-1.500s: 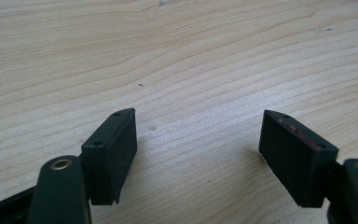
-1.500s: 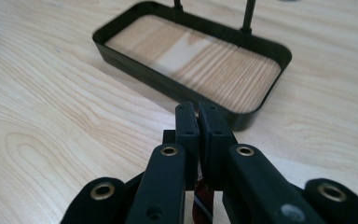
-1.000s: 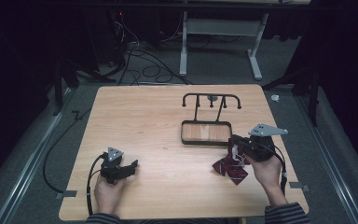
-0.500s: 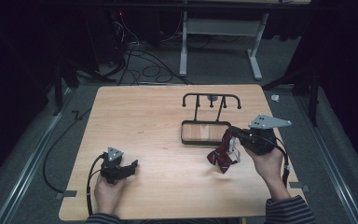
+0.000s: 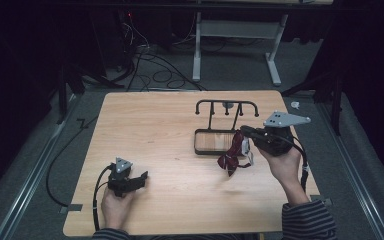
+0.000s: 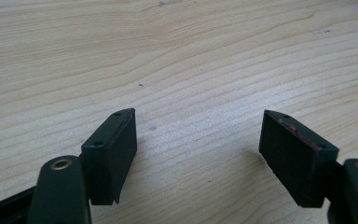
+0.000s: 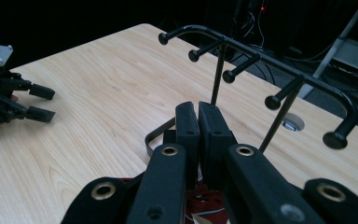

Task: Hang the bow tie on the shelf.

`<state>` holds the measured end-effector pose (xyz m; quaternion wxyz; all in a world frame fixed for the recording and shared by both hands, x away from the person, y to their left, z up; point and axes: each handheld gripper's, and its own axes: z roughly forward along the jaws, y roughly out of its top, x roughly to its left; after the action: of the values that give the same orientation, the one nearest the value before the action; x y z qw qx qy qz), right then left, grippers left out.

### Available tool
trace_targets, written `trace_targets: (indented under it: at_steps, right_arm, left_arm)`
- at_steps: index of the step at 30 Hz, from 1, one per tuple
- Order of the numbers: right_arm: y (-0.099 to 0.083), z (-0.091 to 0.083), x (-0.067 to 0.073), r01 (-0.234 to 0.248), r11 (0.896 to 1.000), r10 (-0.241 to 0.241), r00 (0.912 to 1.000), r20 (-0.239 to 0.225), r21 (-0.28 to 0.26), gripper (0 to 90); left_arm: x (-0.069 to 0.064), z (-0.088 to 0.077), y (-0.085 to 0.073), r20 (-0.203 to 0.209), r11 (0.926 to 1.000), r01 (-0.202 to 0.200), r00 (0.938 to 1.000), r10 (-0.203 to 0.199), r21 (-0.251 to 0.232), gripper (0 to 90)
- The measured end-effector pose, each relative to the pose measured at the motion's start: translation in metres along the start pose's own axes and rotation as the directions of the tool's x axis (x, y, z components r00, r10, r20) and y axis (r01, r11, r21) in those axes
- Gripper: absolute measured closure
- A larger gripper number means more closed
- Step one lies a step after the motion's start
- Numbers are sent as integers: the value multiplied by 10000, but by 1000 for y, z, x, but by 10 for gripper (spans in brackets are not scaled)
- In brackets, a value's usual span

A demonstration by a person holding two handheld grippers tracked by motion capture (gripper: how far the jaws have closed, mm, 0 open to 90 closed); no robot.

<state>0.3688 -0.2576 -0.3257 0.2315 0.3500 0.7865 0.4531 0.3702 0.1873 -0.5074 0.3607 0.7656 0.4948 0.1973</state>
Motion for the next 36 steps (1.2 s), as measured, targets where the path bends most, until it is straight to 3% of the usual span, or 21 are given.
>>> trace_targets:
  at_steps: [13,36]
  right_arm:
    - [20,5,-1,155,9998,-157,9998,-153,-83,896]
    - [40,17,-3,184,9994,-198,9985,-516,-277,896]
  left_arm:
    - [0,0,0,6,10000,4,10000,-4,0,283]
    - [0,0,0,25,10000,22,10000,-22,-6,283]
